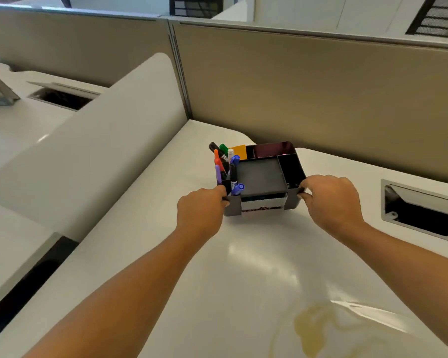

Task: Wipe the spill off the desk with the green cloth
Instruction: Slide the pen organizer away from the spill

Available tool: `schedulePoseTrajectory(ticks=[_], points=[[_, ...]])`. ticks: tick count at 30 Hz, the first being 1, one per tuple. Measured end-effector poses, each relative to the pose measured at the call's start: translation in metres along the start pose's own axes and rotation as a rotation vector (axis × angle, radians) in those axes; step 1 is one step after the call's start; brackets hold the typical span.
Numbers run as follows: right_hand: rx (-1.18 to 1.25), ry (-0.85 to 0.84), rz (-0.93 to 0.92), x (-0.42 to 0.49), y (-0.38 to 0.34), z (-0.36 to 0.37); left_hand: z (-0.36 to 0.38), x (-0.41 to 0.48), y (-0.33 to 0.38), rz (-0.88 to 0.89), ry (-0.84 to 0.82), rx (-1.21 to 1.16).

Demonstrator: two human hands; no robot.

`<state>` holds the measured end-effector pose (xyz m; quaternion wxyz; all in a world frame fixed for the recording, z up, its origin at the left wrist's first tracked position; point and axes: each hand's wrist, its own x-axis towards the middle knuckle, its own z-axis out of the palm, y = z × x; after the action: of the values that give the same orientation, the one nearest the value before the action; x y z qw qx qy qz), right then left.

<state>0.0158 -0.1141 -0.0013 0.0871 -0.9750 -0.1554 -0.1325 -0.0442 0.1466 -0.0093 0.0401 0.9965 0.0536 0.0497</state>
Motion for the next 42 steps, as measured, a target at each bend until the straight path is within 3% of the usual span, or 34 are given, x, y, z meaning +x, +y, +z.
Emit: schedulePoseTrajectory(ticks=[11,25,28,35,38,42], points=[[-0.023,-0.088,-0.151,0.034,-0.097,0.038,-0.004,-0.033,-0.087,-0.138,-0.038,0.077],[-0.041,-0.125,-0.169,0.038,-0.107,0.06,0.02,-0.044,-0.093,-0.208,-0.056,-0.002],[-0.013,-0.141,-0.126,0.039,-0.108,0.058,0.019,-0.046,-0.093,-0.19,-0.032,-0.03],[0.301,-0.193,0.088,0.0,-0.111,0.029,0.015,-0.1,-0.082,-0.248,0.129,-0.242],[0.383,-0.201,0.212,-0.062,-0.09,0.016,0.033,-0.146,-0.064,-0.247,-0.012,-0.346],[0.465,-0.26,0.45,-0.169,-0.052,-0.009,0.054,-0.202,-0.035,-0.07,-0.181,-0.391]])
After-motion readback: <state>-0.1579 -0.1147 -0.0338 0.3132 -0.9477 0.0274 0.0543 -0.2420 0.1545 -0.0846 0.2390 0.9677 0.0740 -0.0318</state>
